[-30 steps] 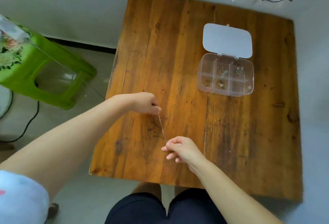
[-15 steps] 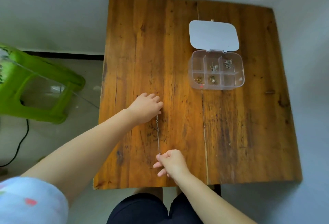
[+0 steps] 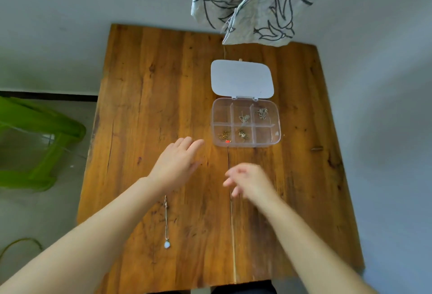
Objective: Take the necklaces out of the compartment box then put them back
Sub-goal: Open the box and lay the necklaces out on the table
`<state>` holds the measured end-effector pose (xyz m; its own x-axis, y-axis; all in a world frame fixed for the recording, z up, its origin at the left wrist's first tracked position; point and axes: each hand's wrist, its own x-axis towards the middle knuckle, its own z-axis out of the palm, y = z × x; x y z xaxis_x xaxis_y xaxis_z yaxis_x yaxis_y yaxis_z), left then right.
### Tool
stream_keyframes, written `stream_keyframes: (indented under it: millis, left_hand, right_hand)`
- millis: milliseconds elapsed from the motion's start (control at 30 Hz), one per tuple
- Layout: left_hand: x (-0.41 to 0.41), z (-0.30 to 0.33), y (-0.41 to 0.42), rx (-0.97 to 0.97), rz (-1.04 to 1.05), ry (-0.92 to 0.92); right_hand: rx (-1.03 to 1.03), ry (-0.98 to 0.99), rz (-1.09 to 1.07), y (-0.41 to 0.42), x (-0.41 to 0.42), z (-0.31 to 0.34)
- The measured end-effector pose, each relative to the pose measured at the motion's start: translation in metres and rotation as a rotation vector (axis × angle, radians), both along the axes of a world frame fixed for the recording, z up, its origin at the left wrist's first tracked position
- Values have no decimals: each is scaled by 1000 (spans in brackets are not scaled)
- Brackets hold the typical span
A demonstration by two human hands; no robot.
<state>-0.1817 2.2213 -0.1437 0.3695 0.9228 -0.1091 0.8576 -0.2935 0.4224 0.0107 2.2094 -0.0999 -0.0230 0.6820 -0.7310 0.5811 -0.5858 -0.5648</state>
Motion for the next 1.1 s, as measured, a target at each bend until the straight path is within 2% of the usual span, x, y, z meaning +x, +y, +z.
stream_keyframes:
  millis: [133, 233, 333, 433, 633, 767, 933, 1100]
  left_hand:
    - [41, -4, 12, -89, 250, -167]
    - [60, -12, 17, -172, 387, -283]
    - [74, -15, 20, -219, 467, -329]
    - [81, -19, 21, -180, 542, -333]
    - [84, -23, 18, -109, 573, -353]
    - [84, -24, 18, -105, 574, -347]
    - [84, -25, 18, -112, 568, -352]
    - [81, -21, 19, -141, 539, -347]
  right_hand:
    - [283, -145, 116, 85, 49, 0]
    - [426, -280, 407, 134, 57, -12]
    - [495, -453, 761, 161, 52, -30]
    - [573, -659, 1091, 170, 43, -39]
    - [561, -815, 1359, 174, 31, -33]
    - [543, -656, 1318, 182, 37, -38]
    - [418, -244, 866, 186, 54, -24]
    - [391, -68, 741, 181, 61, 17]
